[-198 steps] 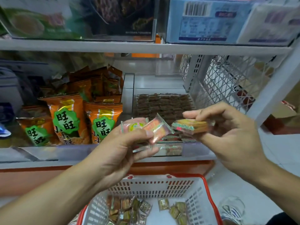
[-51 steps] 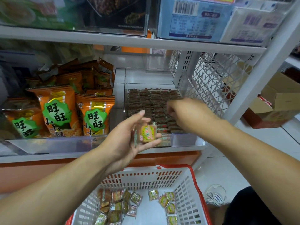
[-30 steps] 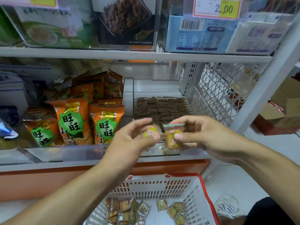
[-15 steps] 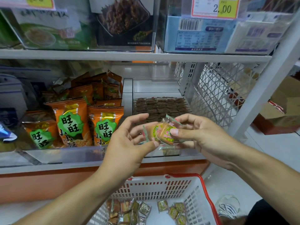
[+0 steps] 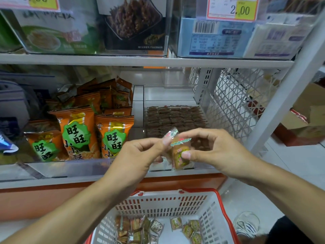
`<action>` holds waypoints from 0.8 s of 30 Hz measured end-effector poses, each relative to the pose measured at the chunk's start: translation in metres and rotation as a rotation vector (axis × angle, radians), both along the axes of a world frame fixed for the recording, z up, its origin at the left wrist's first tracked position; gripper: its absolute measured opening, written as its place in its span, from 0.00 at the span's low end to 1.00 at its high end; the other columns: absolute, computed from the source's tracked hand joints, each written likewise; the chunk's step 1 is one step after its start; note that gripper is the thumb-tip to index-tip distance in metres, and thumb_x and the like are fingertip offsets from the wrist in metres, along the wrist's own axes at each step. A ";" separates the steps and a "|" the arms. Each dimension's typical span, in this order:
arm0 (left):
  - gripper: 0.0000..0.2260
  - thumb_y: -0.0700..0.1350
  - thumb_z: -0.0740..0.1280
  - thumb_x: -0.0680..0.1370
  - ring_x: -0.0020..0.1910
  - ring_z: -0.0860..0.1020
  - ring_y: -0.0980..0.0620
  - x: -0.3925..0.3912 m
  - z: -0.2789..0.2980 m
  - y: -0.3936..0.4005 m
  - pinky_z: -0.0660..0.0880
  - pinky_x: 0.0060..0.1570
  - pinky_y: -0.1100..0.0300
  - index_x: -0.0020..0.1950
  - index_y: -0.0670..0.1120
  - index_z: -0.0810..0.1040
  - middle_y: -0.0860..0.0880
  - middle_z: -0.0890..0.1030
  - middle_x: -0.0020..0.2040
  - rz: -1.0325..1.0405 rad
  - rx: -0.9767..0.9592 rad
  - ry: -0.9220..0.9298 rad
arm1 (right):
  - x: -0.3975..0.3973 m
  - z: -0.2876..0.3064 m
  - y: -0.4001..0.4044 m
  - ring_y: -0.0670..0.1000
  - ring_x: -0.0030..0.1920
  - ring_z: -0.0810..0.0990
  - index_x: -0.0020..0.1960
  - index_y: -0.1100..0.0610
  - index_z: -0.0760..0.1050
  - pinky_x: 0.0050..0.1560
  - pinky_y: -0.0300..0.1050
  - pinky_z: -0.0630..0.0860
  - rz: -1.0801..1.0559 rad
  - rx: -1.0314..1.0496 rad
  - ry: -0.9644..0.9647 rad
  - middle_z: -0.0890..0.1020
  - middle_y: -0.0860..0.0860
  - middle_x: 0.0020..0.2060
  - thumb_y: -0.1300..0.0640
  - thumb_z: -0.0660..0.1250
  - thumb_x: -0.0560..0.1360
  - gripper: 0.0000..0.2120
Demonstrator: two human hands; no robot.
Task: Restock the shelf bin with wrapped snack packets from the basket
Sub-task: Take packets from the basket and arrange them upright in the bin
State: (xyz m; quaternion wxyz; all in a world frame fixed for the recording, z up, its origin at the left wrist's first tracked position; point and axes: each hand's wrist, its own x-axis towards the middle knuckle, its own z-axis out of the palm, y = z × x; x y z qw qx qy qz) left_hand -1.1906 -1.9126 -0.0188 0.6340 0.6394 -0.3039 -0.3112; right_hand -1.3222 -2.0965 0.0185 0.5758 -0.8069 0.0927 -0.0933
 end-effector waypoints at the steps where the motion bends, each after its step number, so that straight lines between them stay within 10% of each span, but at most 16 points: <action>1: 0.24 0.68 0.75 0.70 0.57 0.83 0.50 -0.001 0.000 0.001 0.78 0.56 0.55 0.56 0.52 0.87 0.49 0.87 0.56 -0.084 -0.017 0.020 | 0.000 -0.001 -0.001 0.64 0.54 0.83 0.59 0.49 0.83 0.60 0.61 0.79 0.008 0.024 0.003 0.86 0.58 0.51 0.54 0.79 0.68 0.20; 6: 0.17 0.45 0.74 0.79 0.66 0.80 0.50 -0.005 0.002 0.002 0.75 0.66 0.59 0.67 0.51 0.82 0.49 0.84 0.64 -0.257 -0.040 -0.034 | 0.003 -0.006 -0.002 0.53 0.40 0.77 0.59 0.47 0.82 0.46 0.52 0.77 0.029 0.071 -0.006 0.84 0.54 0.45 0.53 0.78 0.68 0.20; 10: 0.17 0.47 0.75 0.77 0.60 0.83 0.49 -0.010 -0.001 -0.001 0.78 0.64 0.49 0.65 0.56 0.81 0.50 0.86 0.58 -0.074 -0.002 -0.095 | 0.007 -0.009 -0.003 0.54 0.40 0.75 0.59 0.51 0.82 0.41 0.54 0.74 0.033 0.069 -0.003 0.81 0.65 0.46 0.54 0.78 0.69 0.19; 17: 0.18 0.50 0.73 0.78 0.61 0.80 0.64 -0.013 -0.002 -0.011 0.78 0.63 0.58 0.67 0.55 0.76 0.60 0.83 0.60 0.176 0.030 -0.313 | 0.029 -0.019 -0.007 0.50 0.39 0.76 0.52 0.54 0.81 0.41 0.43 0.73 -0.021 0.102 0.058 0.81 0.52 0.36 0.61 0.79 0.70 0.13; 24: 0.30 0.57 0.71 0.77 0.81 0.43 0.60 -0.009 -0.009 -0.016 0.42 0.75 0.60 0.78 0.58 0.64 0.58 0.55 0.81 0.196 0.349 -1.054 | 0.111 -0.034 -0.032 0.39 0.52 0.82 0.49 0.40 0.82 0.54 0.39 0.78 -0.332 -0.253 0.052 0.86 0.38 0.48 0.53 0.77 0.70 0.11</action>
